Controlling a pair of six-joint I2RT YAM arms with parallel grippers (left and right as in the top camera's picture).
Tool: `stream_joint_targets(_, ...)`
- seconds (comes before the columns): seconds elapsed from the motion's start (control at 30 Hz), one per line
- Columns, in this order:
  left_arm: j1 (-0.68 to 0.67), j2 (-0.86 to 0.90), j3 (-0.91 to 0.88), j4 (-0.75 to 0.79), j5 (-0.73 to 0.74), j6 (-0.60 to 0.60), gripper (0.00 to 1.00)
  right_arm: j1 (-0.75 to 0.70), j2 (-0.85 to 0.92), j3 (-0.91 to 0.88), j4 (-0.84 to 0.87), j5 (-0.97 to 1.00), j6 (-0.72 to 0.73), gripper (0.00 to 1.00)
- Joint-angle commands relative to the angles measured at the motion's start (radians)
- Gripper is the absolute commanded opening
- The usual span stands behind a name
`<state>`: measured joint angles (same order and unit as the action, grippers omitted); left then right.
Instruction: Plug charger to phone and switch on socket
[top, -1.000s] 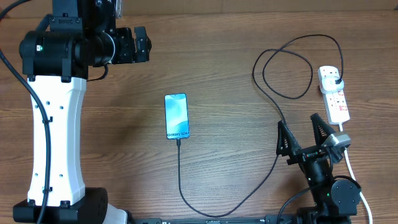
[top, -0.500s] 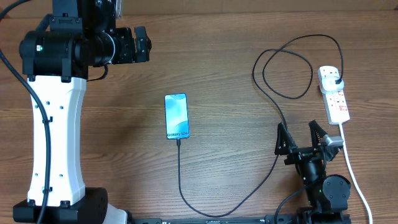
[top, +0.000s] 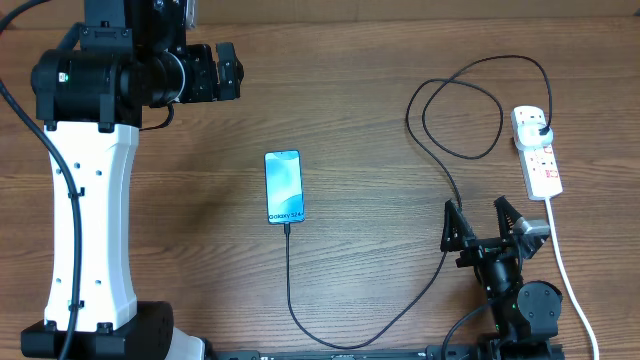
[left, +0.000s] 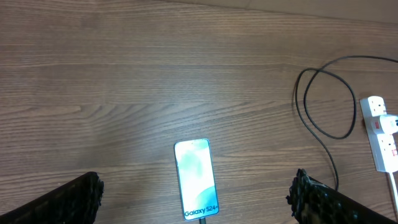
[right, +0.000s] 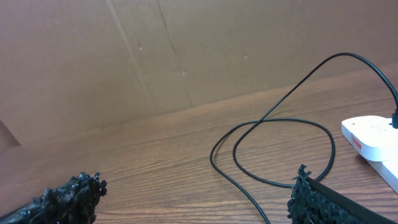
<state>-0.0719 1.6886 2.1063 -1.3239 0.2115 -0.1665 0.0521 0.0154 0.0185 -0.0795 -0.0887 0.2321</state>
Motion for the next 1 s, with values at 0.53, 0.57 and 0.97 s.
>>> stream_joint_targets(0.53,0.0,0.008,0.004,0.0,-0.005,-0.006,1.0,0.004,-0.013,-0.011,0.002,0.006,0.004,1.0)
stream_joint_targets(0.57,0.0,0.008,0.004,-0.001,-0.005,-0.006,1.0,0.004,-0.013,-0.011,0.002,0.006,0.004,1.0)
stream_joint_targets(0.97,-0.058,-0.06,-0.014,-0.008,-0.177,0.014,1.0,0.004,-0.013,-0.011,0.002,0.006,0.004,1.0)
